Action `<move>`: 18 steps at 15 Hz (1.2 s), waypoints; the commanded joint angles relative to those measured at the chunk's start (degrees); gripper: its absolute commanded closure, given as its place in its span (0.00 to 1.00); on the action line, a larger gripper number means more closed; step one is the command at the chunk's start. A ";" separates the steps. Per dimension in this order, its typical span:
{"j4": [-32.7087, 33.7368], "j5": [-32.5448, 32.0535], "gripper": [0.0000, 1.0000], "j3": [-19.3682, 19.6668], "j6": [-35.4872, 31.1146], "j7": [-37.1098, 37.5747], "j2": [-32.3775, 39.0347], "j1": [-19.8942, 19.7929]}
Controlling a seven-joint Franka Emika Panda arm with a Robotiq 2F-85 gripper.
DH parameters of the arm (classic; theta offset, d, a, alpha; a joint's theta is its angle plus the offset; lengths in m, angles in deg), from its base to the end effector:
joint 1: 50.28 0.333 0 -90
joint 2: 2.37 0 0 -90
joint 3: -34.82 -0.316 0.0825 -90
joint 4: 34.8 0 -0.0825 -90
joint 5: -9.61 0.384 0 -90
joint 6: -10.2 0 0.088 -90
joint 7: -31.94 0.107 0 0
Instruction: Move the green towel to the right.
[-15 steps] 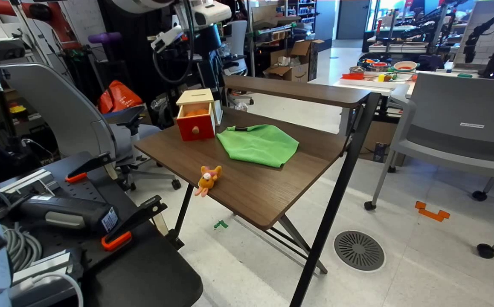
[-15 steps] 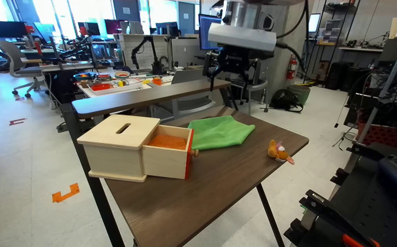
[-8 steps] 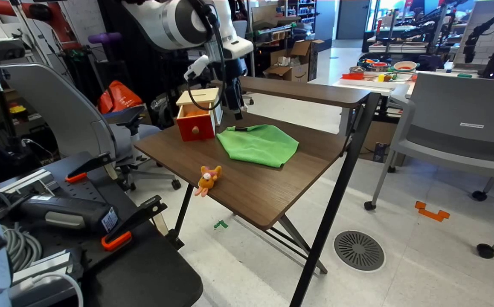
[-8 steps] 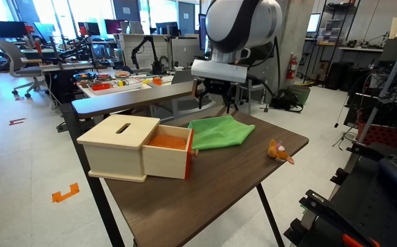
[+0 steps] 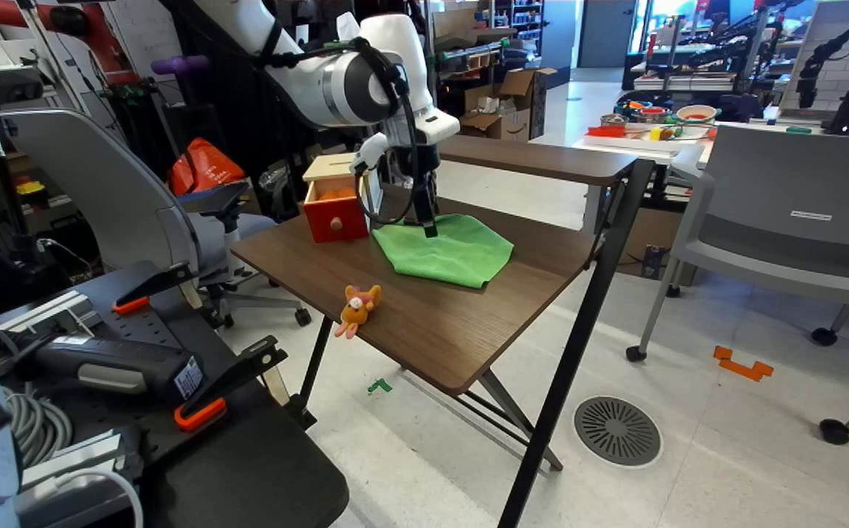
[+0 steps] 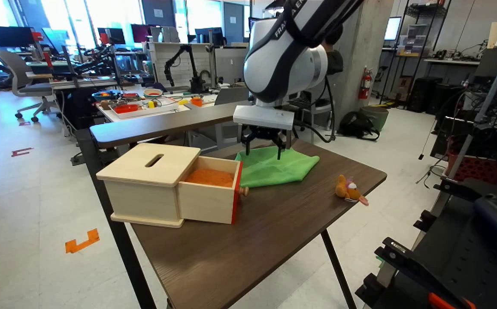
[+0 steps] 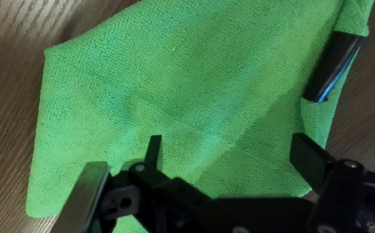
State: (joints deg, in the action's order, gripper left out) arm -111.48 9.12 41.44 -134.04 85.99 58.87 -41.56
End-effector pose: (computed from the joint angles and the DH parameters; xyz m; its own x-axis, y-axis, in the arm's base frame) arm 0.7342 0.0462 0.0897 0.6622 -0.7338 0.1520 -0.7393 -0.6728 -0.0276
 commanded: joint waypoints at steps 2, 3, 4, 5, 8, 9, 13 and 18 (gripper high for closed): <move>8.53 1.03 0.00 0.57 5.09 -1.76 6.03 -1.33; 9.17 1.02 0.00 0.60 5.63 -1.88 6.71 -1.62; 9.89 1.06 0.00 0.58 6.43 -2.11 7.45 -2.01; 10.28 1.00 0.00 0.73 6.96 -2.14 7.88 -2.20; 10.69 0.03 0.00 2.47 7.22 -1.00 8.97 -1.88; 9.97 -0.33 0.00 3.19 6.82 -0.76 8.84 -1.77; 5.47 -0.48 0.00 4.78 5.03 -0.93 7.48 -2.38; -1.59 -0.57 0.00 7.17 2.53 -0.59 4.77 -2.60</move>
State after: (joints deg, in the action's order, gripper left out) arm -107.76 8.98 47.35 -129.22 85.26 65.56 -44.14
